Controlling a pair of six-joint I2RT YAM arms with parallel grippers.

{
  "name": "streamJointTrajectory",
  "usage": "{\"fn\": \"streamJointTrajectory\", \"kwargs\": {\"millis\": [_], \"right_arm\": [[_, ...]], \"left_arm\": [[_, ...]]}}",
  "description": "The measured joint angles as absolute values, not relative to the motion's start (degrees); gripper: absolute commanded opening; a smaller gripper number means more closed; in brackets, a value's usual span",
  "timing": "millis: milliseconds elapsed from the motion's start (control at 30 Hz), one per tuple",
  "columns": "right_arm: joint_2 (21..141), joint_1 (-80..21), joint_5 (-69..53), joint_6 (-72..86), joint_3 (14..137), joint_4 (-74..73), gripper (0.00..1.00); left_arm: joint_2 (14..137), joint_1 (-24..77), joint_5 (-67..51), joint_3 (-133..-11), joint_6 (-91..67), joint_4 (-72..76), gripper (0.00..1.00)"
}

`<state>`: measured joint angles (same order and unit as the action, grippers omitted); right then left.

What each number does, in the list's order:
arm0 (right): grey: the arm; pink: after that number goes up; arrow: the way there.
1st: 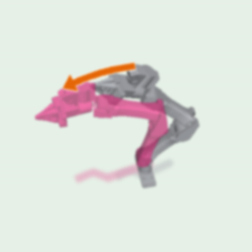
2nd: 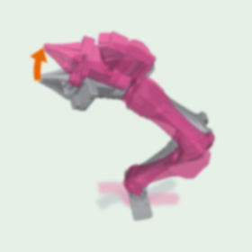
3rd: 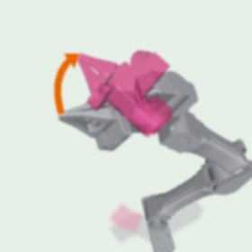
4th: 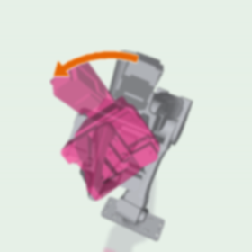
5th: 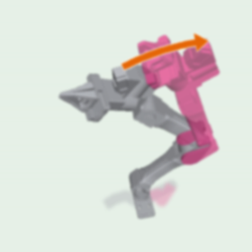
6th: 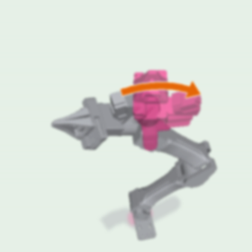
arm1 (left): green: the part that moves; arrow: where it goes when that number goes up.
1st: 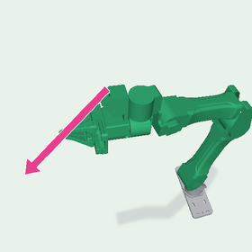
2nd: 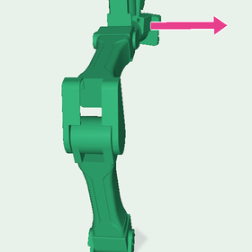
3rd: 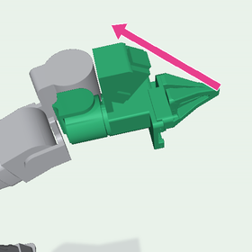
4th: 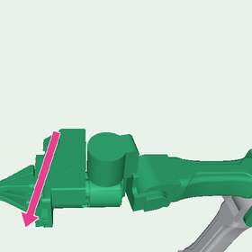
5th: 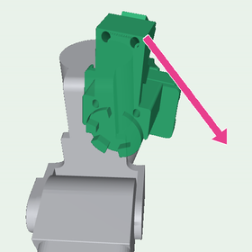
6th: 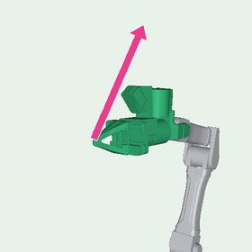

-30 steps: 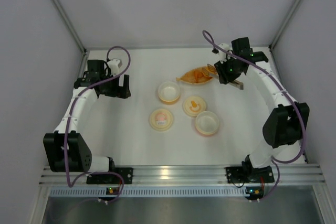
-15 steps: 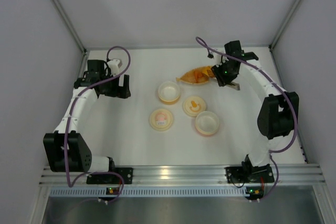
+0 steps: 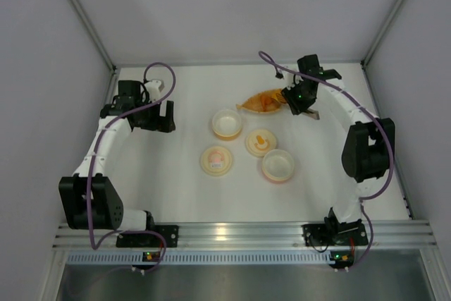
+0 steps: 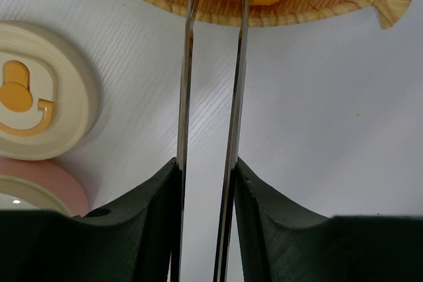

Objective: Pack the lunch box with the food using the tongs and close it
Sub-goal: Pick up the fake food from the plate.

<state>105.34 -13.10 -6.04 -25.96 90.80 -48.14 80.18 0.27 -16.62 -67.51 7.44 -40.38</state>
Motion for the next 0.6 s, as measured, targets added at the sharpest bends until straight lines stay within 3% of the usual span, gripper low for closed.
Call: {"fn": "streamJointTrajectory", "kwargs": {"millis": [133, 467, 600], "right_arm": [[105.8, -13.2, -5.6, -26.2, 90.9, -47.5, 0.29], [106.0, -13.3, -4.8, -27.3, 91.1, -47.6, 0.00], [105.9, -13.4, -4.5, -27.7, 91.8, -47.7, 0.00]], "left_arm": [[80.3, 0.3, -16.6, -67.5, 7.5, -40.4, 0.98], [80.6, 0.3, -16.2, -67.5, 7.5, -40.4, 0.98], [80.6, 0.3, -16.0, -67.5, 7.6, -40.4, 0.98]]}}
